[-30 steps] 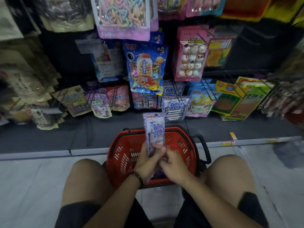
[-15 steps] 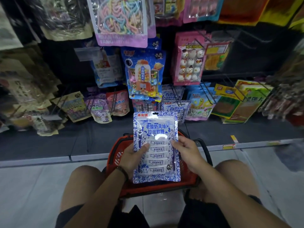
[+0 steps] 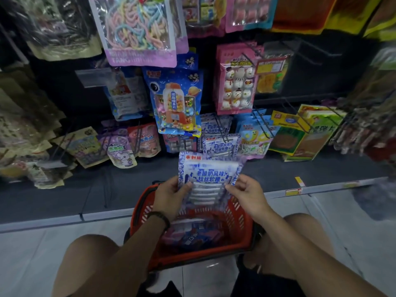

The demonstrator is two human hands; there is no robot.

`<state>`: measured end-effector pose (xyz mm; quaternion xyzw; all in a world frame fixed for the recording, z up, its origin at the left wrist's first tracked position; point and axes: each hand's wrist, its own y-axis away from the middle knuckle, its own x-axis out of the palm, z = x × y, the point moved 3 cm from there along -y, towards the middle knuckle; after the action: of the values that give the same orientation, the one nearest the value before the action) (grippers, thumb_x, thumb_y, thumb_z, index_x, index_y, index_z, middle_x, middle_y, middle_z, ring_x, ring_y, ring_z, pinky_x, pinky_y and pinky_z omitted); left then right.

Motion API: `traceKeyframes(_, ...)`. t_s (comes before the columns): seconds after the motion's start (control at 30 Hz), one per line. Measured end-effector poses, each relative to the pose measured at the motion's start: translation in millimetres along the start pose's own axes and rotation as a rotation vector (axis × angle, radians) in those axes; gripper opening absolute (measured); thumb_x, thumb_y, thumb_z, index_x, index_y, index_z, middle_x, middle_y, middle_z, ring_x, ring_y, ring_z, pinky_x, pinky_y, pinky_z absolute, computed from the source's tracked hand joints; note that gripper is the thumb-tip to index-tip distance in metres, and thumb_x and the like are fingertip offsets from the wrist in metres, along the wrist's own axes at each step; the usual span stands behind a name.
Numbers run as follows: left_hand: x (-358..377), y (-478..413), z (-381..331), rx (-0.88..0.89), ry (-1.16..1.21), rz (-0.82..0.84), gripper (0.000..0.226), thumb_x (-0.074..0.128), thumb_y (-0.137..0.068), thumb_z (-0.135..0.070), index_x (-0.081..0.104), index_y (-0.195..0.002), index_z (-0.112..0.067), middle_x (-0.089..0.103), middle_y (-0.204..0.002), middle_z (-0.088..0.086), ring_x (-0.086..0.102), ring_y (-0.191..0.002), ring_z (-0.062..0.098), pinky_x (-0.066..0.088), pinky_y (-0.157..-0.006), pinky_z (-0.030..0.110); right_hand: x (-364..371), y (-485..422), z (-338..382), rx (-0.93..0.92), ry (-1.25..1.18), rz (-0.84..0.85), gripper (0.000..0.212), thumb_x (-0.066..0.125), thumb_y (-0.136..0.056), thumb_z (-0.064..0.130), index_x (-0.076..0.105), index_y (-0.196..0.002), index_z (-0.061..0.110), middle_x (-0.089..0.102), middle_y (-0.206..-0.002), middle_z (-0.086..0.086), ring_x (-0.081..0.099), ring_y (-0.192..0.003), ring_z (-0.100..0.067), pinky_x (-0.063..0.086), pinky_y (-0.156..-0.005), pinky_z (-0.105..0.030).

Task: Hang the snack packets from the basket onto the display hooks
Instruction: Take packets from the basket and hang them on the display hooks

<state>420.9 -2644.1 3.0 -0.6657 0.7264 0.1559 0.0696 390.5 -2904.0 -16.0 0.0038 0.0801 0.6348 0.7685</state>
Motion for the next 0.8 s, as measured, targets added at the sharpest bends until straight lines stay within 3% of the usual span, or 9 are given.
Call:
traceKeyframes(0.13, 16, -13, -17, 0.074, -0.163, -0.129, 0.019, 0.074, -0.101, -0.020, 0.064, -0.086, -0.017, 0.068, -0.084, 0.010, 0.066, -0.084, 0.030, 0.051, -0.075, 0.051, -20, -18, -6, -0.033, 0.033, -0.123, 0.018, 0.081, -0.090, -0.002, 0.079, -0.096, 0.015, 0.082, -0.086, -0.004, 0.078, -0.084, -0.017, 0.063, -0.086, -0.046)
traceKeyframes(0.2, 26, -27, -25, 0.088, -0.209, -0.150, 0.035, 0.071, -0.102, -0.016, 0.050, -0.074, -0.019, 0.057, -0.071, 0.009, 0.049, -0.066, 0.025, 0.033, -0.065, 0.042, -24, -28, -3, -0.075, 0.020, -0.146, 0.018, 0.085, -0.089, 0.005, 0.081, -0.102, 0.017, 0.081, -0.084, -0.004, 0.077, -0.081, -0.016, 0.063, -0.083, -0.044)
traceKeyframes(0.27, 38, -43, -34, 0.103, -0.320, -0.130, 0.038, 0.067, -0.104, -0.016, 0.044, -0.074, -0.018, 0.045, -0.064, 0.006, 0.036, -0.059, 0.018, 0.022, -0.066, 0.037, -29, -38, 2, -0.114, 0.033, -0.146, 0.028, 0.088, -0.088, 0.014, 0.081, -0.114, 0.023, 0.082, -0.090, -0.001, 0.077, -0.087, -0.013, 0.063, -0.083, -0.036)
traceKeyframes(0.33, 50, -62, -36, 0.094, -0.364, -0.088, 0.029, 0.063, -0.106, -0.016, 0.049, -0.080, -0.015, 0.046, -0.065, 0.006, 0.038, -0.058, 0.020, 0.026, -0.064, 0.036, -35, -51, 4, -0.150, 0.036, -0.131, 0.030, 0.086, -0.091, 0.015, 0.080, -0.120, 0.020, 0.082, -0.109, 0.006, 0.077, -0.105, -0.010, 0.061, -0.093, -0.027)
traceKeyframes(0.4, 62, -79, -34, 0.050, -0.304, -0.042, 0.026, 0.062, -0.107, -0.015, 0.050, -0.084, -0.014, 0.047, -0.070, 0.008, 0.037, -0.062, 0.024, 0.026, -0.068, 0.043, -42, -67, 3, -0.168, 0.068, -0.129, 0.022, 0.083, -0.094, 0.016, 0.081, -0.116, 0.018, 0.081, -0.116, 0.008, 0.075, -0.112, -0.010, 0.059, -0.100, -0.030)
traceKeyframes(0.53, 86, -106, -31, -0.008, -0.214, -0.029, 0.034, 0.072, -0.103, -0.030, 0.048, -0.091, -0.008, 0.052, -0.086, 0.017, 0.041, -0.075, 0.026, 0.032, -0.087, 0.062, -56, -105, -5, -0.112, 0.153, -0.210, 0.003, 0.084, -0.093, 0.018, 0.082, -0.094, 0.019, 0.082, -0.085, 0.006, 0.078, -0.086, -0.011, 0.062, -0.085, -0.039)
traceKeyframes(0.6, 93, -118, -27, 0.028, -0.177, -0.071, 0.038, 0.074, -0.101, -0.037, 0.051, -0.089, -0.009, 0.054, -0.085, 0.013, 0.044, -0.076, 0.022, 0.032, -0.080, 0.054, -61, -125, -12, -0.097, 0.192, -0.220, 0.003, 0.085, -0.091, 0.018, 0.082, -0.091, 0.020, 0.080, -0.079, 0.012, 0.076, -0.080, -0.002, 0.061, -0.080, -0.032)
traceKeyframes(0.7, 104, -135, -17, -0.031, -0.103, -0.060, 0.047, 0.076, -0.093, -0.056, 0.072, -0.103, -0.011, 0.071, -0.094, 0.007, 0.063, -0.085, 0.015, 0.049, -0.082, 0.046, -66, -151, -25, -0.077, 0.226, -0.215, 0.018, 0.088, -0.088, 0.019, 0.084, -0.105, 0.015, 0.077, -0.088, 0.019, 0.073, -0.086, 0.008, 0.061, -0.087, -0.024)
traceKeyframes(0.8, 113, -149, -3, -0.080, -0.095, -0.074, 0.047, 0.073, -0.095, -0.056, 0.072, -0.085, -0.010, 0.070, -0.083, 0.010, 0.066, -0.079, 0.022, 0.049, -0.079, 0.050, -62, -166, -48, 0.044, 0.248, -0.206, 0.014, 0.086, -0.091, 0.027, 0.081, -0.091, 0.015, 0.079, -0.082, 0.007, 0.076, -0.083, -0.008, 0.061, -0.079, -0.035)
